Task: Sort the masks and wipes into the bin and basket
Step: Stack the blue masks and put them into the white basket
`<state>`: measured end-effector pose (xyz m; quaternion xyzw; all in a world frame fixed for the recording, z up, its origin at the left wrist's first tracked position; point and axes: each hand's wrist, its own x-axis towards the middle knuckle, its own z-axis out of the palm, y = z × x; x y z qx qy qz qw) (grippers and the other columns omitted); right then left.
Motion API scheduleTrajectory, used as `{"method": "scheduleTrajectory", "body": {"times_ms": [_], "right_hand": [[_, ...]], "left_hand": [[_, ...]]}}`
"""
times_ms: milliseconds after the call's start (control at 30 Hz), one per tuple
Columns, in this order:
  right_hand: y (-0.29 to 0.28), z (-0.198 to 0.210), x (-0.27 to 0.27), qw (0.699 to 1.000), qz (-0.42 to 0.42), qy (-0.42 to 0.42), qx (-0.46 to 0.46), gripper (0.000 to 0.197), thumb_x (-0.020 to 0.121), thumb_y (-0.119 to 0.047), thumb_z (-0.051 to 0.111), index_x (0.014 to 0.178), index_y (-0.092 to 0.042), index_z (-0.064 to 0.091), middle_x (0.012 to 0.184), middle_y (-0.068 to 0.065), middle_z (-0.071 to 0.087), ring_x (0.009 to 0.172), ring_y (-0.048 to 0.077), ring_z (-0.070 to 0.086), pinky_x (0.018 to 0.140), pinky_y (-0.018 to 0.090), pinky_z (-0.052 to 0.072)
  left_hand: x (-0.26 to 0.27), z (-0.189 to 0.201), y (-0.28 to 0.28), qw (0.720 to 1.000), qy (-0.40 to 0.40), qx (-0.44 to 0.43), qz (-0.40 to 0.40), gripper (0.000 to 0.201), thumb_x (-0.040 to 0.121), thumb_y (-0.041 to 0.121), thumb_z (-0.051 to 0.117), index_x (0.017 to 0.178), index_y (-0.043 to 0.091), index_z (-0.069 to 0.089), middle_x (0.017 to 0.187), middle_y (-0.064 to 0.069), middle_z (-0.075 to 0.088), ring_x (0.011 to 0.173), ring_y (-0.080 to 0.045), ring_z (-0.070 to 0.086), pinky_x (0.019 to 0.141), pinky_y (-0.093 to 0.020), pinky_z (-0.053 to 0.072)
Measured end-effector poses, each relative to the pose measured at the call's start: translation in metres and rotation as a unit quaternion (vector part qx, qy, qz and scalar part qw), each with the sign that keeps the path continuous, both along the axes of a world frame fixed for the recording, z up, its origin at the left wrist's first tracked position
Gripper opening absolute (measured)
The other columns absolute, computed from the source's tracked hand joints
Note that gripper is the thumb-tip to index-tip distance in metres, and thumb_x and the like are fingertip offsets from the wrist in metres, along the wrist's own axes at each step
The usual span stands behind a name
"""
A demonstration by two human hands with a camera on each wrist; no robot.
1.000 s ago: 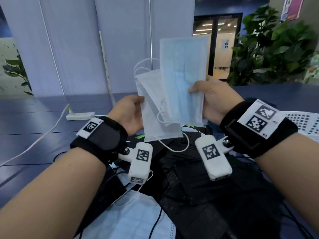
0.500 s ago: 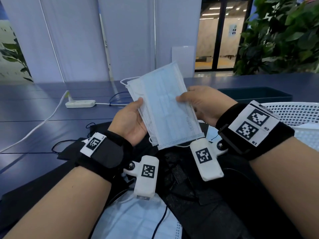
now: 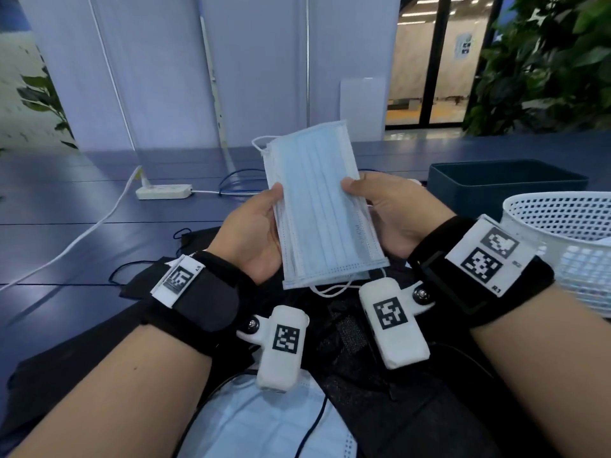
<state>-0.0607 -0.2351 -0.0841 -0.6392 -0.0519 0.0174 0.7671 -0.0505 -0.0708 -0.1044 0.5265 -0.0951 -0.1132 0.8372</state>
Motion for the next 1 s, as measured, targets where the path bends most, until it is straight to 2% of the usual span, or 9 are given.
{"method": "scheduleTrajectory", "body": {"times_ms": [100, 167, 233, 300, 367, 500, 600, 767, 1000], "right_hand": [[0.006, -0.003, 0.000, 1.000, -0.003, -0.018, -0.013, 0.016, 0.096, -0.010, 0.049, 0.103, 0.000, 0.058, 0.104, 0.015, 0.067, 0.085, 0.024, 0.064, 0.079, 0.036, 0.055], [0.005, -0.002, 0.000, 1.000, -0.015, -0.021, -0.014, 0.011, 0.095, -0.009, 0.050, 0.086, -0.008, 0.055, 0.096, 0.012, 0.066, 0.084, 0.025, 0.064, 0.083, 0.041, 0.054], [0.005, -0.003, 0.000, 0.999, -0.030, -0.031, -0.032, 0.012, 0.094, -0.007, 0.052, 0.083, -0.010, 0.053, 0.094, 0.012, 0.066, 0.086, 0.028, 0.062, 0.087, 0.048, 0.053], [0.007, -0.003, -0.002, 0.995, -0.049, -0.057, -0.058, 0.010, 0.092, -0.005, 0.055, 0.085, -0.012, 0.052, 0.095, 0.012, 0.065, 0.088, 0.029, 0.062, 0.091, 0.054, 0.050], [0.009, 0.002, -0.004, 0.990, -0.069, -0.094, -0.074, 0.017, 0.089, -0.004, 0.058, 0.091, -0.018, 0.048, 0.094, 0.007, 0.067, 0.090, 0.030, 0.065, 0.090, 0.056, 0.050], [0.010, 0.015, -0.012, 0.973, -0.055, -0.181, -0.129, 0.043, 0.088, -0.007, 0.058, 0.114, -0.030, 0.033, 0.102, 0.003, 0.068, 0.097, 0.023, 0.067, 0.092, 0.046, 0.051], [0.012, 0.018, -0.017, 0.965, -0.041, -0.192, -0.177, 0.050, 0.088, -0.007, 0.055, 0.123, -0.028, 0.026, 0.109, -0.001, 0.061, 0.103, 0.019, 0.063, 0.095, 0.042, 0.050], [0.013, 0.013, -0.017, 0.962, -0.005, -0.140, -0.235, 0.042, 0.081, -0.019, 0.058, 0.119, -0.017, 0.040, 0.114, 0.005, 0.061, 0.106, 0.022, 0.061, 0.097, 0.046, 0.047], [0.003, 0.020, -0.016, 0.946, -0.026, -0.196, -0.257, 0.028, 0.082, -0.023, 0.059, 0.107, -0.028, 0.045, 0.107, 0.003, 0.066, 0.101, 0.019, 0.064, 0.096, 0.045, 0.049]], "left_hand": [[-0.003, 0.002, -0.001, 1.000, -0.020, 0.012, -0.013, 0.050, 0.101, 0.042, 0.025, 0.129, 0.012, 0.054, 0.122, -0.008, 0.066, 0.111, -0.023, 0.064, 0.086, -0.039, 0.053], [-0.005, 0.003, 0.000, 0.999, -0.037, 0.013, -0.022, 0.055, 0.099, 0.049, 0.023, 0.130, 0.015, 0.053, 0.124, -0.008, 0.065, 0.112, -0.022, 0.063, 0.088, -0.040, 0.054], [-0.006, 0.003, 0.001, 0.998, -0.053, 0.017, -0.026, 0.052, 0.098, 0.047, 0.030, 0.133, 0.014, 0.049, 0.126, -0.009, 0.063, 0.114, -0.024, 0.062, 0.090, -0.040, 0.054], [-0.003, 0.002, 0.003, 0.996, -0.079, 0.025, -0.010, 0.045, 0.096, 0.030, 0.048, 0.137, 0.012, 0.044, 0.128, -0.009, 0.062, 0.115, -0.027, 0.061, 0.092, -0.043, 0.052], [-0.002, 0.005, 0.006, 0.992, -0.121, 0.038, 0.019, 0.052, 0.087, 0.016, 0.054, 0.138, 0.012, 0.042, 0.130, -0.009, 0.060, 0.117, -0.028, 0.060, 0.094, -0.046, 0.051], [-0.009, 0.019, 0.008, 0.978, -0.198, 0.053, 0.038, 0.041, 0.095, 0.009, 0.047, 0.136, 0.013, 0.043, 0.126, -0.007, 0.063, 0.111, -0.024, 0.063, 0.090, -0.043, 0.054], [-0.012, 0.019, 0.007, 0.973, -0.218, 0.073, 0.029, 0.049, 0.087, 0.015, 0.055, 0.135, 0.007, 0.045, 0.127, -0.010, 0.062, 0.114, -0.026, 0.061, 0.096, -0.043, 0.049], [-0.013, 0.009, 0.006, 0.960, -0.223, 0.164, -0.037, 0.048, 0.081, 0.012, 0.061, 0.129, 0.009, 0.053, 0.126, -0.009, 0.063, 0.117, -0.025, 0.059, 0.101, -0.042, 0.044], [-0.015, 0.009, 0.011, 0.970, -0.154, 0.188, -0.026, 0.030, 0.081, 0.006, 0.059, 0.109, 0.016, 0.065, 0.110, -0.003, 0.071, 0.106, -0.021, 0.066, 0.097, -0.041, 0.047]]}}
